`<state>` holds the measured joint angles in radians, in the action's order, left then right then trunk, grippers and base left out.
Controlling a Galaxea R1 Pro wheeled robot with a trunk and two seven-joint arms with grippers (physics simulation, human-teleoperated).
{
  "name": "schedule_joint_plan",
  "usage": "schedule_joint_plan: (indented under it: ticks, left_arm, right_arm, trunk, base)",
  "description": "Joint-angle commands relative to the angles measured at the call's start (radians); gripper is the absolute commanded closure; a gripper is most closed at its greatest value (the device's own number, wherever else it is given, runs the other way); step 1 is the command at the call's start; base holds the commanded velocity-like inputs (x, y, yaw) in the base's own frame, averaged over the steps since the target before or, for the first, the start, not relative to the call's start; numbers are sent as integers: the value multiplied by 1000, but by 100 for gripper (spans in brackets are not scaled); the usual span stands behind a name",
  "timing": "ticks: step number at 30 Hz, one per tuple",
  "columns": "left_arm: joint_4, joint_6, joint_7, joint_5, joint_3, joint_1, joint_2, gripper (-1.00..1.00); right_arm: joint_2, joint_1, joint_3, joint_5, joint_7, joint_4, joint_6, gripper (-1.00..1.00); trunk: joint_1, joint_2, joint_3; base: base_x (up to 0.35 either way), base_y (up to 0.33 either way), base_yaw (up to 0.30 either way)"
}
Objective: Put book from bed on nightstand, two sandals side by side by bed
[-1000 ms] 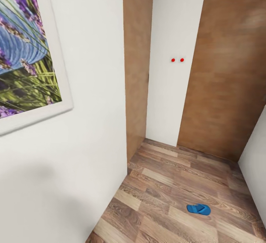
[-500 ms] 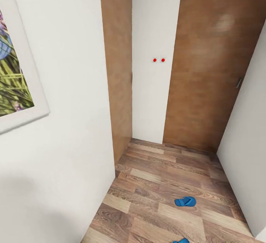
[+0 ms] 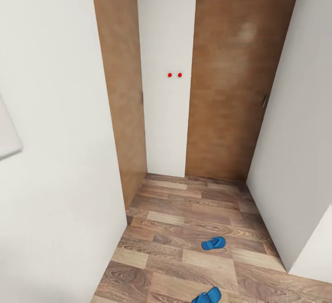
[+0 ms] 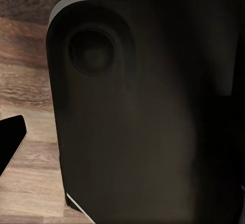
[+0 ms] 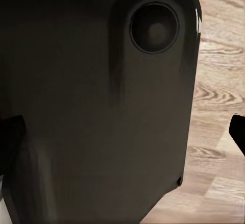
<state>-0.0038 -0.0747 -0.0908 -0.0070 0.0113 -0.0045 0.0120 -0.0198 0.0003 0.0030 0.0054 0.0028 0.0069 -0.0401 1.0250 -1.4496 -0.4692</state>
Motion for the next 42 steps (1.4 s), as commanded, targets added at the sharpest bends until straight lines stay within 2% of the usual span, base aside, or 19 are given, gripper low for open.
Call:
schedule_joint_plan:
  ticks: [1,42]
  left_arm:
    - [1,-4,-3,-1,1,0,0,-100]
    - [1,-4,-1,-1,1,-1,0,-100]
  right_arm:
    - [0,0,0,1,0,1,-4,-100]
    - [0,0,0,-1,0,-2,-4,-100]
  trunk:
    - [0,0,-1]
    - [0,0,-1]
  base:
    - [1,1,-295]
    - [29,0,-294]
